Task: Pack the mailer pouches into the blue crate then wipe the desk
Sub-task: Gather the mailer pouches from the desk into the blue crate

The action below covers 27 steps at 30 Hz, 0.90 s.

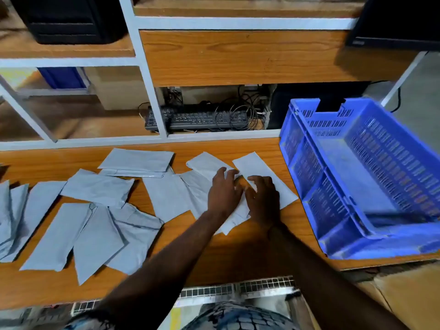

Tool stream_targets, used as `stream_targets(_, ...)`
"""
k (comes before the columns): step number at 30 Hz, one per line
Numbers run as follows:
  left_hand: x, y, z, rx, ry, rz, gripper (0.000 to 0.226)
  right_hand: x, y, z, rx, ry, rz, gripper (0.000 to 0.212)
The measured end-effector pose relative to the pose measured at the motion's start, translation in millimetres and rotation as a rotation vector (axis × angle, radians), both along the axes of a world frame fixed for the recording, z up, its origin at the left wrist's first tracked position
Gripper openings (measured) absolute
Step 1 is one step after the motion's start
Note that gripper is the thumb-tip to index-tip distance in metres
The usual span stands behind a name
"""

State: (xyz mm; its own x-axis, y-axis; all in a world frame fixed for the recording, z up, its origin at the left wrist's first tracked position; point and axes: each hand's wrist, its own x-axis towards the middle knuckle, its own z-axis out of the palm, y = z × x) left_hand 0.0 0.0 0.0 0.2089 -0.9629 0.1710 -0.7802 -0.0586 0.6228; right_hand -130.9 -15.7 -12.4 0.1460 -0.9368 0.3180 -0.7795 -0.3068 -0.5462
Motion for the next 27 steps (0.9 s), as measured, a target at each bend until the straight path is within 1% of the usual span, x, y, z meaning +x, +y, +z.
stream_targets(4, 2.4, -29.8, -7.2, 0.065, -0.071, -0.027, 0.042, 3.1, -22.8, -0.8, 0.064, 0.005, -0.058, 0.026)
stream_targets(7, 2.6, -51.7, -13.6, 0.133, -0.183, -0.06, 0.051, -0.8, -40.4, -4.3, 0.124, 0.08, -0.092, 0.029)
stream_targets(10, 5.2, -68.8, -18.7, 0.31, -0.289, -0.052, 0.058, -7.8, -58.2, -7.1, 0.189, 0.188, -0.096, 0.039)
stream_targets(14, 5.6, -73.7, -30.9, 0.504, -0.326, -0.018, 0.058, -24.9, -73.7, -15.8, 0.325, 0.365, -0.037, 0.058)
stream_targets(16, 2.2, -69.2, -34.5, 0.495, -0.335, 0.013, 0.054, -32.3, -77.5, -20.9, 0.4, 0.403, -0.007, 0.064)
stream_targets(19, -7.6, -57.0, -32.5, 0.391, -0.351, 0.073, 0.047, -36.2, -76.0, -26.7, 0.467, 0.4, 0.025, 0.068)
stream_targets(23, -22.0, -39.1, -28.5, 0.359, -0.44, 0.09, 0.041, -33.5, -67.8, -30.1, 0.349, 0.421, 0.032, 0.064)
stream_targets(25, -27.5, -28.7, -29.8, 0.321, -0.44, 0.087, 0.038, -32.0, -63.8, -30.6, 0.314, 0.413, 0.038, 0.058)
stream_targets(27, -33.6, -18.1, -34.0, 0.269, -0.442, 0.118, 0.04, -31.1, -58.3, -30.6, 0.304, 0.397, 0.057, 0.054)
